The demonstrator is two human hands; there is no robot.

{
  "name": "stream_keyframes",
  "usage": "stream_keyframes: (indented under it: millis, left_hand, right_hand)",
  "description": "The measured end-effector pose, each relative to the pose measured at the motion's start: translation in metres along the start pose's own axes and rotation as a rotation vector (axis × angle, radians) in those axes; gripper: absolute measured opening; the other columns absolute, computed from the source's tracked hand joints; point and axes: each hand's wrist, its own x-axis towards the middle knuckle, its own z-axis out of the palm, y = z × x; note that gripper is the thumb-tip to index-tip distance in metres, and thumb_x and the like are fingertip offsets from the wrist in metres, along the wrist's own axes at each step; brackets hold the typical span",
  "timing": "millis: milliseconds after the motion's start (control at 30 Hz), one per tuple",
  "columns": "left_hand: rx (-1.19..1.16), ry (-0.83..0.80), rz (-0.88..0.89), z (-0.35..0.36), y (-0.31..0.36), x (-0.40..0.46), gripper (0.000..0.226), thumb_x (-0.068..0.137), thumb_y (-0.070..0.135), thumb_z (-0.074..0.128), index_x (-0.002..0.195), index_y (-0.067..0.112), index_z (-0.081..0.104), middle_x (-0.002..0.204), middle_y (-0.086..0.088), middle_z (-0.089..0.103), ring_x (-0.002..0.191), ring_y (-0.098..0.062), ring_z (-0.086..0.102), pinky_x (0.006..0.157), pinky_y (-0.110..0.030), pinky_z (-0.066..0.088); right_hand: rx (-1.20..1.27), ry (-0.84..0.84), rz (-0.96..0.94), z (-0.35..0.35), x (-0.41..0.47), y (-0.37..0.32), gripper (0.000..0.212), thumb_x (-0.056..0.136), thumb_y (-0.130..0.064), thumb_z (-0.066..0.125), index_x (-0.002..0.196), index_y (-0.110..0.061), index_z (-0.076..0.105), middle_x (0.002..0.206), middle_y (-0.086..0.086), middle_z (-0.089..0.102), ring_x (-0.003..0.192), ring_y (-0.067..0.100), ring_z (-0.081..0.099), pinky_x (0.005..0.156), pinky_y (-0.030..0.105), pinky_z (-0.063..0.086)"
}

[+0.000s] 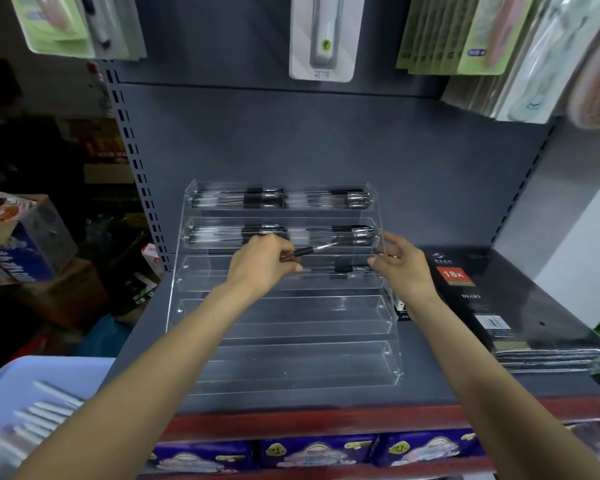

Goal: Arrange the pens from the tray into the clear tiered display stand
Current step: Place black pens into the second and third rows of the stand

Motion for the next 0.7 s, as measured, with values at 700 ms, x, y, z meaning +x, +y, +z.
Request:
stream_keyframes:
  millis: [700]
  left_hand:
    - [0.124, 0.105, 0.074, -0.015, 0.007, -0.003, 0.041, 0.086, 0.051, 0.056, 0.068, 0.014, 0.059, 0.052, 0.006, 0.045, 0.052, -0.012, 0.044, 0.047, -0.024, 0.027]
  right_hand:
    - [-0.227, 0.119, -0.284, 0.008, -0.022, -0.02, 0.044, 0.091, -0.025, 0.059, 0.134, -0.022, 0.049, 0.121, 0.001, 0.052, 0.109, 0.01, 0.05, 0.088, 0.011, 0.037]
